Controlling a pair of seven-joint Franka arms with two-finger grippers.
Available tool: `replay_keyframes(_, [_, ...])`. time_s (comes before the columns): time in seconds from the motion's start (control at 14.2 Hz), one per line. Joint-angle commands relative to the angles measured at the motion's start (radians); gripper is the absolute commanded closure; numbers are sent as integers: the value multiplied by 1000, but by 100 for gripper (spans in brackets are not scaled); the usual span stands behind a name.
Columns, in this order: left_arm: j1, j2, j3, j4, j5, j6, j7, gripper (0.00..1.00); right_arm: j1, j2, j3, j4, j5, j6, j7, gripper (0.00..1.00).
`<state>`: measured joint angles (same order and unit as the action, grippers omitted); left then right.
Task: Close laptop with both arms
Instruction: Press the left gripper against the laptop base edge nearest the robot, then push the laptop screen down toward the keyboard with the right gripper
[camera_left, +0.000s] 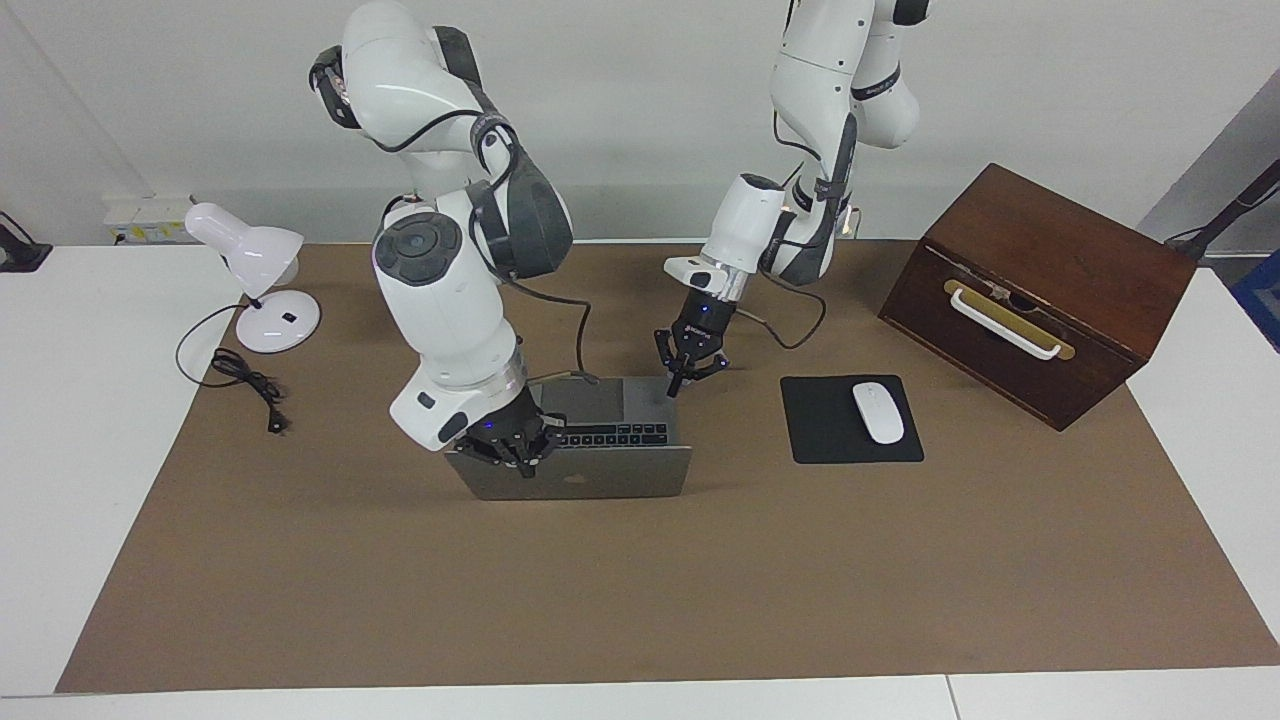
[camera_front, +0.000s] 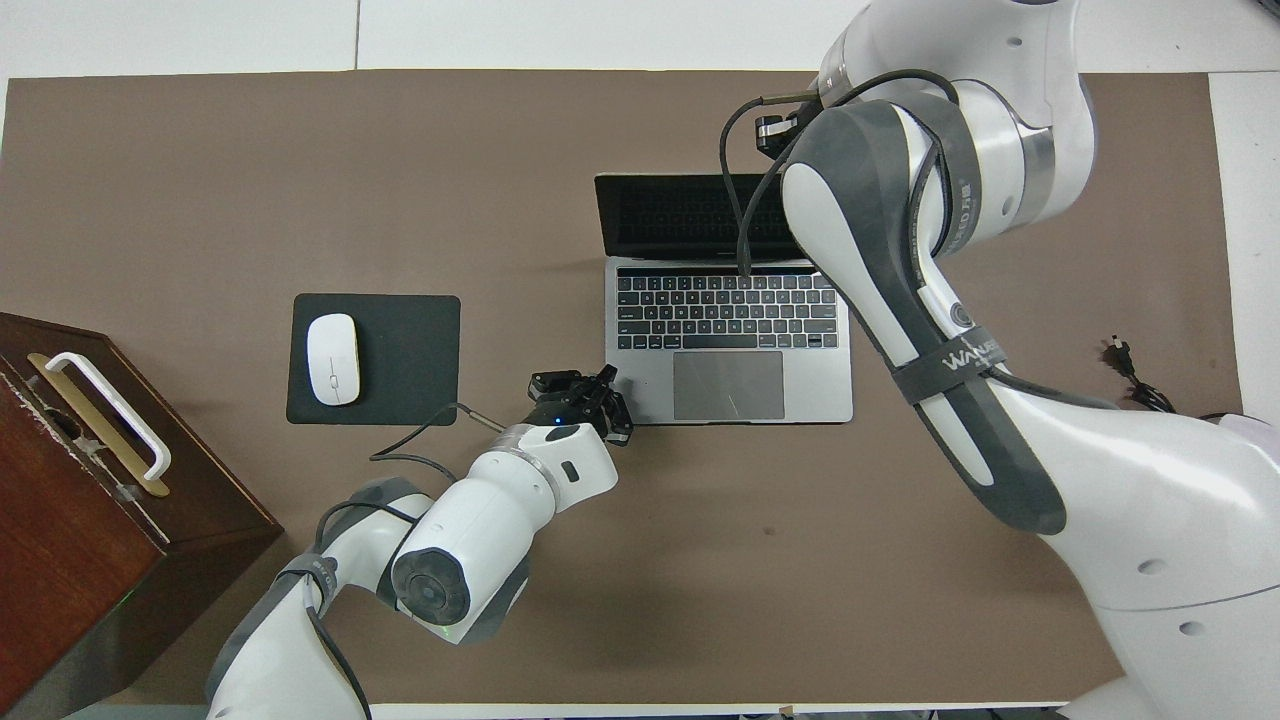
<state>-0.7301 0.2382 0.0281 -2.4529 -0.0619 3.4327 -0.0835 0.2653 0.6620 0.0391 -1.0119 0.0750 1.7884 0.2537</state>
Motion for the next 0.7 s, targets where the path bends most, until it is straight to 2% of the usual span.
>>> replay_keyframes(0.0, [-38, 65, 18, 15, -9, 71, 18, 100, -27, -16, 10, -17, 90, -56, -7, 100])
replay_keyframes(0.14, [-41, 69, 18, 15, -9, 71, 18, 100, -49, -18, 8, -17, 156, -99, -2, 100])
replay_keyframes(0.28, [-41, 69, 18, 14, -9, 71, 18, 100, -55, -27, 8, -28, 167, -138, 12, 100])
replay_keyframes(0.49, [-43, 67, 18, 2, -7, 71, 25, 100, -43, -91, 9, -156, 174, -129, 42, 100])
replay_keyframes(0.63, [-43, 67, 18, -12, -9, 71, 42, 100, -46, -111, 9, -204, 203, -122, 44, 100])
